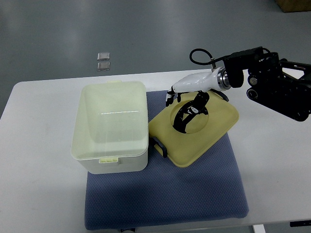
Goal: Open white storage box with right hand
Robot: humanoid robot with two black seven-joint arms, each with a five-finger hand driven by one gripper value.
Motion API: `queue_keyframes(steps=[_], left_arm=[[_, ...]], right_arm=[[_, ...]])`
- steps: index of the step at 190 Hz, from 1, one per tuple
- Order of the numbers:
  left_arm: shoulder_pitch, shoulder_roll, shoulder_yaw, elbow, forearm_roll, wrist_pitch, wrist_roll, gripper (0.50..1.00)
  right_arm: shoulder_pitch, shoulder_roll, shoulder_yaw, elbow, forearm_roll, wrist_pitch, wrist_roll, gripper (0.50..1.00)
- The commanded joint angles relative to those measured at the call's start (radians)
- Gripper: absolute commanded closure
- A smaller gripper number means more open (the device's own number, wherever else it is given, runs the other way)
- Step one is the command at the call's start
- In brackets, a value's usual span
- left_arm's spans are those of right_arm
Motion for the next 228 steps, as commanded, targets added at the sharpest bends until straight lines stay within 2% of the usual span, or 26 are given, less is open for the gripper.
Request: queue_keyframes(steps=[1, 59, 90, 99, 127, 164, 198, 228], left_arm=[[0.000, 0.000, -0.001, 0.000, 0.000, 0.001, 0.000, 0.500], [0.000, 0.000, 0.001, 0.000, 0.000, 0.001, 0.000, 0.500], [0.000, 0.000, 0.001, 0.000, 0.000, 0.001, 0.000, 0.500], [0.000, 0.000, 0.001, 0.000, 0.000, -0.001, 0.000, 0.500], [0.000, 0.000, 0.001, 0.000, 0.000, 0.001, 0.000, 0.500], [0.000, 0.000, 0.004, 0.000, 0.000, 0.001, 0.000, 0.500], [0.000, 0.000, 0.005, -0.002, 0.000, -0.001, 0.000, 0.500], [0.000, 0.000, 0.005, -0.002, 0.000, 0.001, 0.002, 0.500]], right_arm=[[-0.005, 0.002, 0.001, -0.002, 0.002, -0.001, 0.001, 0.589], [-0.008, -0.026, 0.009, -0.002, 0.018, 0.018, 0.001, 0.576], [-0.008, -0.089, 0.020, 0.002, 0.042, 0.128, 0.001, 0.576], [-0.002, -0.110, 0.026, 0.002, 0.078, 0.158, 0.001, 0.576], [0.000, -0.170, 0.060, -0.007, 0.210, 0.158, -0.001, 0.576], [-0.027, -0.176, 0.199, -0.108, 0.466, 0.158, 0.001, 0.576], [-0.123, -0.100, 0.363, -0.200, 0.927, 0.067, -0.002, 0.576], [-0.191, -0.029, 0.399, -0.209, 1.308, -0.045, -0.001, 0.579]])
